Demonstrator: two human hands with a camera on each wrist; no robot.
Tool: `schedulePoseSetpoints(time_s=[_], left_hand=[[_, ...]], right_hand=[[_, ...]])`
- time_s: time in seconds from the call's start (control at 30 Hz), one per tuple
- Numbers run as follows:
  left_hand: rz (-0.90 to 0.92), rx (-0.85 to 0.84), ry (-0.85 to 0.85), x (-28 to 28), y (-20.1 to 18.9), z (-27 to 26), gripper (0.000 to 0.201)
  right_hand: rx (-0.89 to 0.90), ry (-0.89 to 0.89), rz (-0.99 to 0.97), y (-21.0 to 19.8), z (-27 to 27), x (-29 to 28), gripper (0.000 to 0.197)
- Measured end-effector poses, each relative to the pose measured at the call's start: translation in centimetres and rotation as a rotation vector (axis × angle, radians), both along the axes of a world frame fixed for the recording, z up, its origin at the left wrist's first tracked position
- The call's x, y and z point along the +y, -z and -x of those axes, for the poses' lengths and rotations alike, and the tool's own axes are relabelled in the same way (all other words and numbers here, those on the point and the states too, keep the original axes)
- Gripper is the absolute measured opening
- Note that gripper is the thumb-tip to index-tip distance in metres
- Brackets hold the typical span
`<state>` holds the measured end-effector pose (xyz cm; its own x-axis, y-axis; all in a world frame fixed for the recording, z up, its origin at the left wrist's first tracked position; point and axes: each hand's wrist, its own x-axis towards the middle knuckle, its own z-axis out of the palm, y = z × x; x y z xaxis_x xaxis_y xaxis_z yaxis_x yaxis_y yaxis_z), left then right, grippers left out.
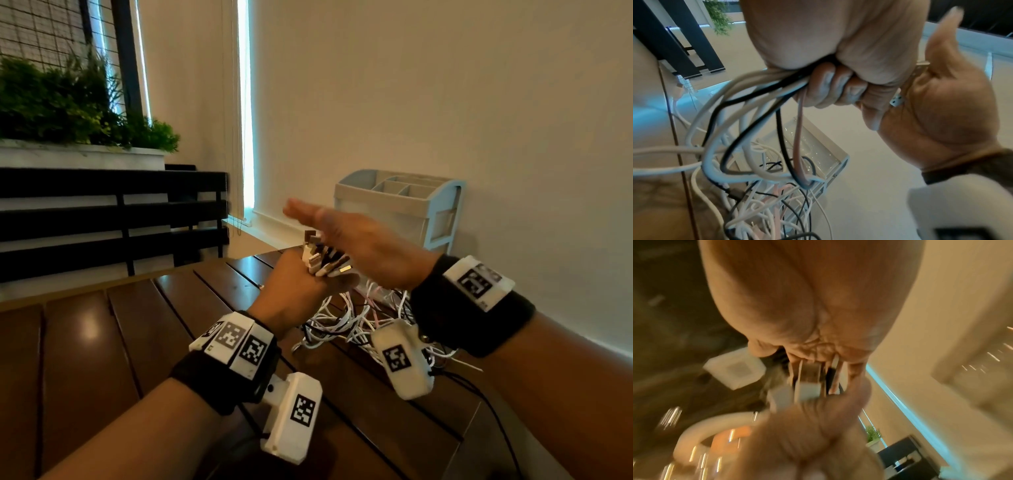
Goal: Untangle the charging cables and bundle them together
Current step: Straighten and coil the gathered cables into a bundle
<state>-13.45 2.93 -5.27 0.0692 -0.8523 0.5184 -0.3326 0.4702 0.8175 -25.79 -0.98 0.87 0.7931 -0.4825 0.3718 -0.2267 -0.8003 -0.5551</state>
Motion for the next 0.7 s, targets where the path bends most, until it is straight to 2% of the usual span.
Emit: schedulePoseSetpoints(time_s=[0.07,0.1,0.3,0.43,0.5,0.6,0.67,0.7], left_hand=[[0.005,0.024,0.021,0.0,-0.1,-0.2,0.010],[0.010,0.030,0.032,0.0,-0.1,-0.3,0.010],[0.052,0.009,0.093,0.0,-0.1,-0.6,0.025],[0.058,0.015,0.079,-0.2,0.2,-0.9,0.034],[0.057,0.030,0.058,0.0,0.2,-0.7,0.038],[0.073,-0.027,0.112,0.2,-0.2,-0.4,0.023],[0.088,-0.028,0.093,0.0,-0.4,-0.6,0.016],[0.092,-0.018,0.074,-0.3,-0.3,-0.8,0.012]], right_hand=[[-0.222,-0.040,-0.205,-0.6,1.1,-0.6,0.076],[-0.254,-0.033,-0.233,-0.8,1.3,-0.6,0.079],[-0.005,0.042,-0.042,0.2,-0.2,0.7,0.092],[-0.010,0.002,0.000,0.5,-0.9,1.4,0.075],[-0.016,0.022,0.008,0.5,-0.8,1.2,0.074],[-0.136,0.011,-0.127,0.0,-0.4,0.7,0.075],[-0.248,0.056,-0.142,-0.7,0.2,0.4,0.061],[-0.281,0.108,-0.082,-1.2,0.6,0.5,0.047]])
